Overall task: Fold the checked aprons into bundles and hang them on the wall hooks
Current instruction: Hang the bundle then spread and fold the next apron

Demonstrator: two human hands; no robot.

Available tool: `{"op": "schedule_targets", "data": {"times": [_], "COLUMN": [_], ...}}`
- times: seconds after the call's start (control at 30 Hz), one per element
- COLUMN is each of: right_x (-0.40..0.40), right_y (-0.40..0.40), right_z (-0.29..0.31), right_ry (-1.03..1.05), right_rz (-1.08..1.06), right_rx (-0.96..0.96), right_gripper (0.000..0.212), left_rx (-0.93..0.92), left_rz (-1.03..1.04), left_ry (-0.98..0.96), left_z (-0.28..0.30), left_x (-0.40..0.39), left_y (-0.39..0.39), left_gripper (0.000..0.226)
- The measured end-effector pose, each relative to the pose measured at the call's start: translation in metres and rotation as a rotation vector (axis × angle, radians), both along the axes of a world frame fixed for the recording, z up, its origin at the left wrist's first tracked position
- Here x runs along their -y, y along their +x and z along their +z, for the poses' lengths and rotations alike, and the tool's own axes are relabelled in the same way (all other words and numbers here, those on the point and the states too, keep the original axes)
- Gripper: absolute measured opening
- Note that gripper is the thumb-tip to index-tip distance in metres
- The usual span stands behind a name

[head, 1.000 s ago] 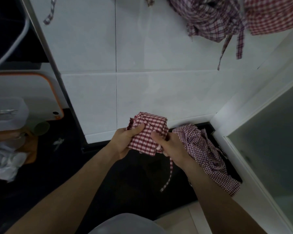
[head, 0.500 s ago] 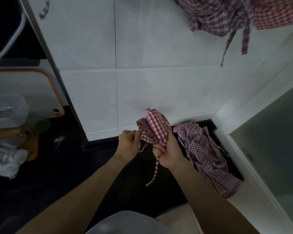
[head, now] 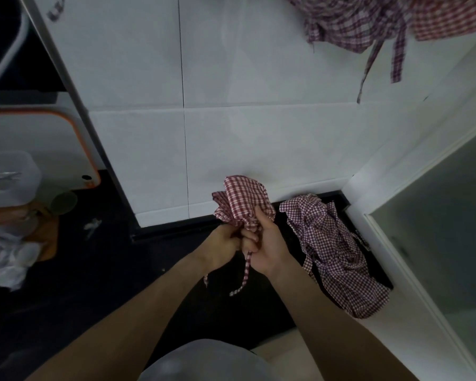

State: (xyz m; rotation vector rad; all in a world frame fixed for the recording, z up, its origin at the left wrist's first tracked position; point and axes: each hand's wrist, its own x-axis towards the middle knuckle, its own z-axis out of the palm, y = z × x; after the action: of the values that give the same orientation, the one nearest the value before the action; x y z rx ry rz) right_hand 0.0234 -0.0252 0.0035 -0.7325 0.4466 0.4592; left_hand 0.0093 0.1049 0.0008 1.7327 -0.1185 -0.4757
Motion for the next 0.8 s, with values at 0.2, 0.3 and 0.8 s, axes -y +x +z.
{"op": "schedule_targets", "data": {"times": [0.2, 0.3, 0.8], "right_x": [-0.001, -0.010, 0.038], "right_y": [-0.014, -0.022, -0.030], "right_z": [-0.008, -0.008, -0.037], "right_ry": [-0.279, -0.442, -1.210], "right_rz": [0.123, 0.163, 0.415], "right_rx": [-0.089, -0.128, 0.295], "right_gripper": [0.032, 0.029, 0.046], "left_rx": [-0.277, -0.382, -0.614], "left_rz": [0.152, 0.496, 0.189], "left_ry": [-0.158, -0.210, 0.003], "left_z": [-0.006, -0.021, -0.107], "left_x": [-0.001, 0.010, -0.027], "left_y": [-0.006, -0.007, -0.014], "left_gripper": [0.050, 0.057, 0.040]}}
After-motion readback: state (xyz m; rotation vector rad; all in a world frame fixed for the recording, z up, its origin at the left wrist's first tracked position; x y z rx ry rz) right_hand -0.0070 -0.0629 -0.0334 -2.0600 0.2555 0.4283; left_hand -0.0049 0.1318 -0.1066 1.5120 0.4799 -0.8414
